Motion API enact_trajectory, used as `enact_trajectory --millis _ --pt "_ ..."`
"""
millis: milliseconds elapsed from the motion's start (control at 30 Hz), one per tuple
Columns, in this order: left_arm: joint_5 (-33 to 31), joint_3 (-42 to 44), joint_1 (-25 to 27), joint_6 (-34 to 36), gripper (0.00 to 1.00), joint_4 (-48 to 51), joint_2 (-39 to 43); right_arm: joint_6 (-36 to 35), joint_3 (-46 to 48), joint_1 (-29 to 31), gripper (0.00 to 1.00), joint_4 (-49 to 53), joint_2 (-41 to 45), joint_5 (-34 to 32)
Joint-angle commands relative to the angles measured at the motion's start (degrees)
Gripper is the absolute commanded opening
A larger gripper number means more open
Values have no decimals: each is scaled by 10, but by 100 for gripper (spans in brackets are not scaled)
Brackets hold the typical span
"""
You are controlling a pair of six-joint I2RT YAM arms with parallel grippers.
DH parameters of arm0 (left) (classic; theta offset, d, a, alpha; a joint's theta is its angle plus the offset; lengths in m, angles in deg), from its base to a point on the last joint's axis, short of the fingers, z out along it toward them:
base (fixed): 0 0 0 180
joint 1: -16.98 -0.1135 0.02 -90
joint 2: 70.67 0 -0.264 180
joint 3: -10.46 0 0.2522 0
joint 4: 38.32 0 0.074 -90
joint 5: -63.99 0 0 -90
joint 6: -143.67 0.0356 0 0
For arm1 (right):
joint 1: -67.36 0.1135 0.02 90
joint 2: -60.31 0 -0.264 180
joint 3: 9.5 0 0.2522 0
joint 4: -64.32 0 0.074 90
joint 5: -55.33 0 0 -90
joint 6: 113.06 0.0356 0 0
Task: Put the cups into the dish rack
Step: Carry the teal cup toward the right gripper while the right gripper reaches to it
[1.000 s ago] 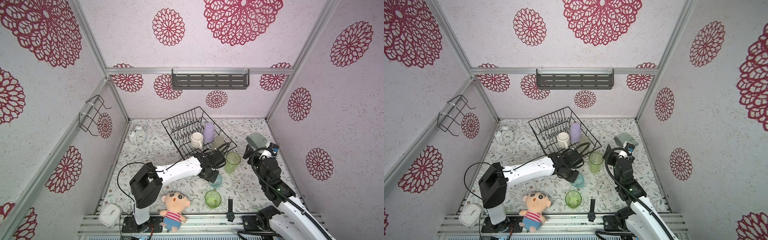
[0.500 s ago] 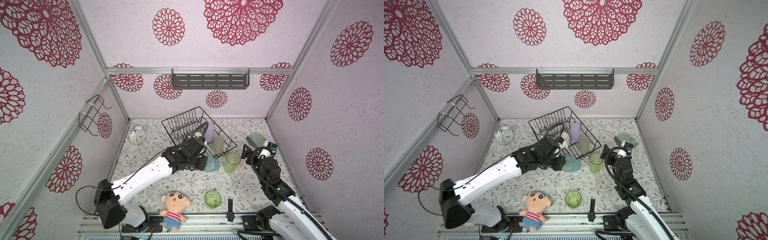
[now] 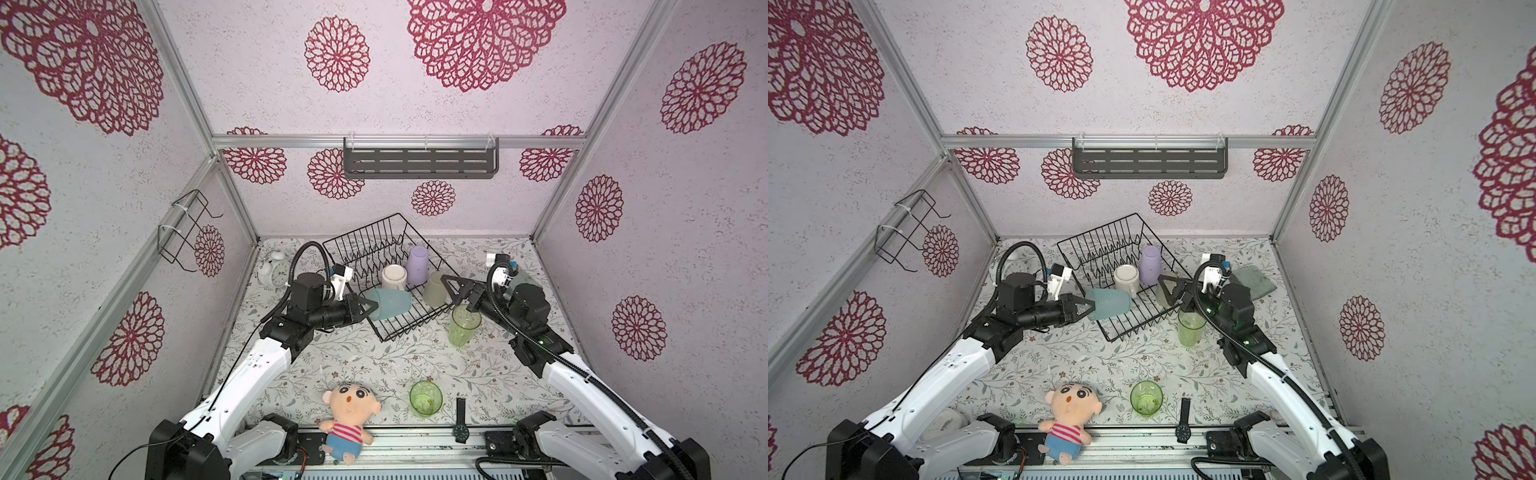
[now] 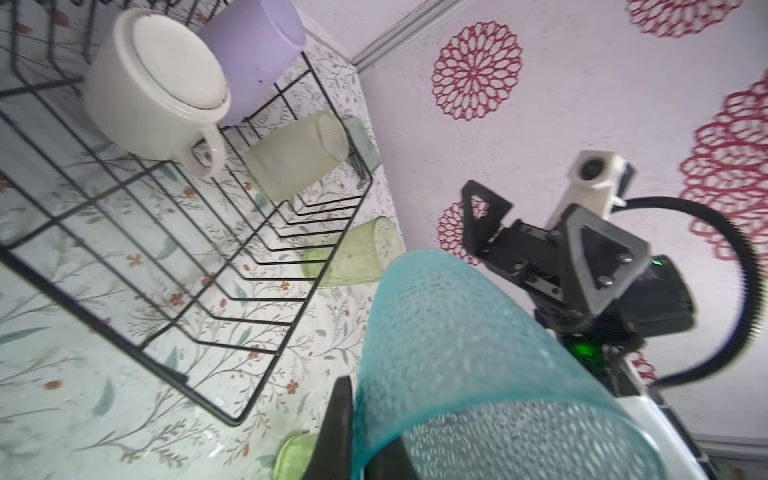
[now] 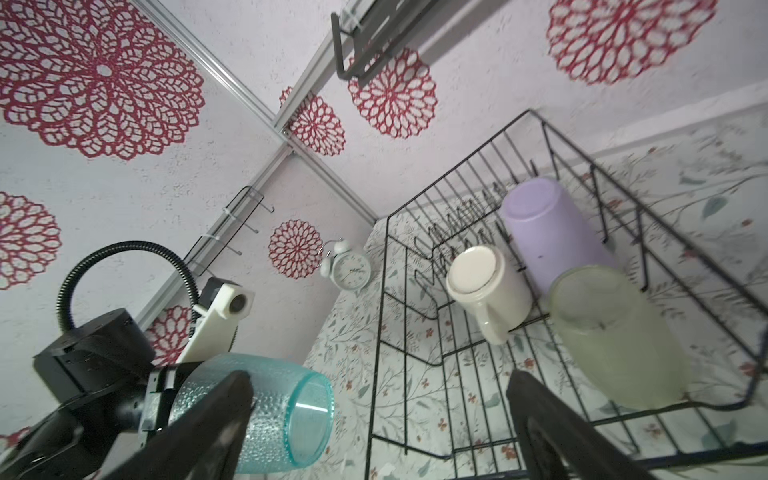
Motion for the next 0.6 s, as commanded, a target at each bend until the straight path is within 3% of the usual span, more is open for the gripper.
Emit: enact_trajectory --millis 0,267,567 --pt "106 25 -21 -95 0 -189 3 112 -37 26 99 -31 -29 47" --pt "137 62 -49 -184 0 -314 -29 315 -24 83 99 -216 -133 141" --pt "131 81 -52 -187 0 -319 -25 314 -50 136 98 -250 -164 129"
